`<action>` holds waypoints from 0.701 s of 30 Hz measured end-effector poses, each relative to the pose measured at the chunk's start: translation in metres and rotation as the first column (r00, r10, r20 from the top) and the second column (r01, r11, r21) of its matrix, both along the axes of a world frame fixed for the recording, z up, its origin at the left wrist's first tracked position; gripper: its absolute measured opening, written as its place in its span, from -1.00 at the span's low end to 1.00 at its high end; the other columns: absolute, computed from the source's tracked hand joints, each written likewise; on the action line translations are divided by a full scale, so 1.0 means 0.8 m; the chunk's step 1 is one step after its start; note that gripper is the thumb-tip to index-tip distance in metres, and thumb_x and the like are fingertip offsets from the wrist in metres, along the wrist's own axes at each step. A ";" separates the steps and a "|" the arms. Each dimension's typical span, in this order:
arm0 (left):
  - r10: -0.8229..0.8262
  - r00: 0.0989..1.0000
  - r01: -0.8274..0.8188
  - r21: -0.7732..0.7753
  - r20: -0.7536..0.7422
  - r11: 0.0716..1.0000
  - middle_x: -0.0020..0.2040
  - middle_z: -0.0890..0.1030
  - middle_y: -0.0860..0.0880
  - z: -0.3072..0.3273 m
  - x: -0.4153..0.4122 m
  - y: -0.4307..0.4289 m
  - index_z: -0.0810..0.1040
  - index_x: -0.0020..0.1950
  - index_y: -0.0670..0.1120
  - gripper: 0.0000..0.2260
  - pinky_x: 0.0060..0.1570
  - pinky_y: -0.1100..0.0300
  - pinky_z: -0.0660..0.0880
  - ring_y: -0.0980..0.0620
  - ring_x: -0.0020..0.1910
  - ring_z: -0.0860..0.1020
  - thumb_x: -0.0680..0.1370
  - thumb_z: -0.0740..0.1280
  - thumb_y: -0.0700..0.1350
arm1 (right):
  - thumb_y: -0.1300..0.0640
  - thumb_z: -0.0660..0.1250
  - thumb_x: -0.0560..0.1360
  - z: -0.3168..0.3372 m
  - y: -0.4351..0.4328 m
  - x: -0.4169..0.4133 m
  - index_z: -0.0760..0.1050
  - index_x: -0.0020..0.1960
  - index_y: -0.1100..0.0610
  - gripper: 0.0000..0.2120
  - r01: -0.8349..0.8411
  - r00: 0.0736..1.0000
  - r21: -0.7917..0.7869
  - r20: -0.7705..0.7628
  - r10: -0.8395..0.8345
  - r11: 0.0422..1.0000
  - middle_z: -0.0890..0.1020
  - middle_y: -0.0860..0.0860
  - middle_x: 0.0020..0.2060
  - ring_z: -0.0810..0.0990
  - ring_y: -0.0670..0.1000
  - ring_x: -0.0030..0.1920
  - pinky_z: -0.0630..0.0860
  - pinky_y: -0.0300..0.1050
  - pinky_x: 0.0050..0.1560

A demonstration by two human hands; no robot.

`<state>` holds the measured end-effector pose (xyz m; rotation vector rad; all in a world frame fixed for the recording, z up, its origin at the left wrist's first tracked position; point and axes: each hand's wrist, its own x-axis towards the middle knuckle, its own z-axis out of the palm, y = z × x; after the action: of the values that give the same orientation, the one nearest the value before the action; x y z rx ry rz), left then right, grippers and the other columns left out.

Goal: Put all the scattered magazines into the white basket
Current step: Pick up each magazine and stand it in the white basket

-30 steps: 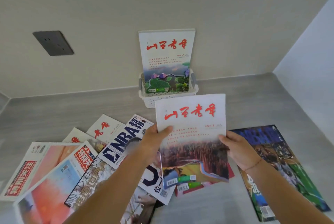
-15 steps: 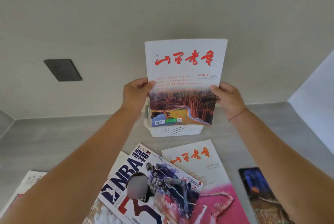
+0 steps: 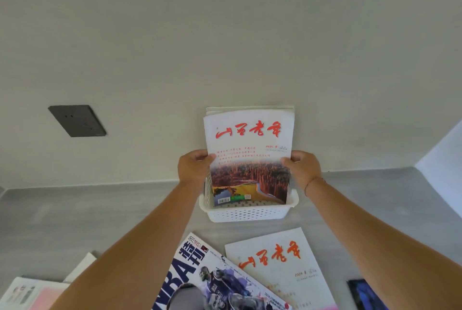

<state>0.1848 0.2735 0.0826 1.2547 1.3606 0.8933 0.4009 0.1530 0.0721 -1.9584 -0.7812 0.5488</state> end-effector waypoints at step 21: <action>0.121 0.979 -0.084 0.216 -0.163 0.973 -0.14 0.68 0.02 -0.002 0.022 0.027 0.67 -0.03 -0.07 -0.87 -0.35 0.35 0.41 0.12 -0.28 0.57 0.45 0.43 -0.08 | 0.20 0.23 0.51 -0.002 0.037 -0.003 0.57 0.09 0.23 -0.77 0.073 0.994 -0.075 0.085 -0.067 0.995 0.65 0.16 0.08 0.60 0.16 0.06 0.46 -0.13 0.04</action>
<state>0.2022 0.2953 0.0811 1.4614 1.5117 1.0393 0.3986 0.1828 0.0707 -2.0832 -0.7488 0.4648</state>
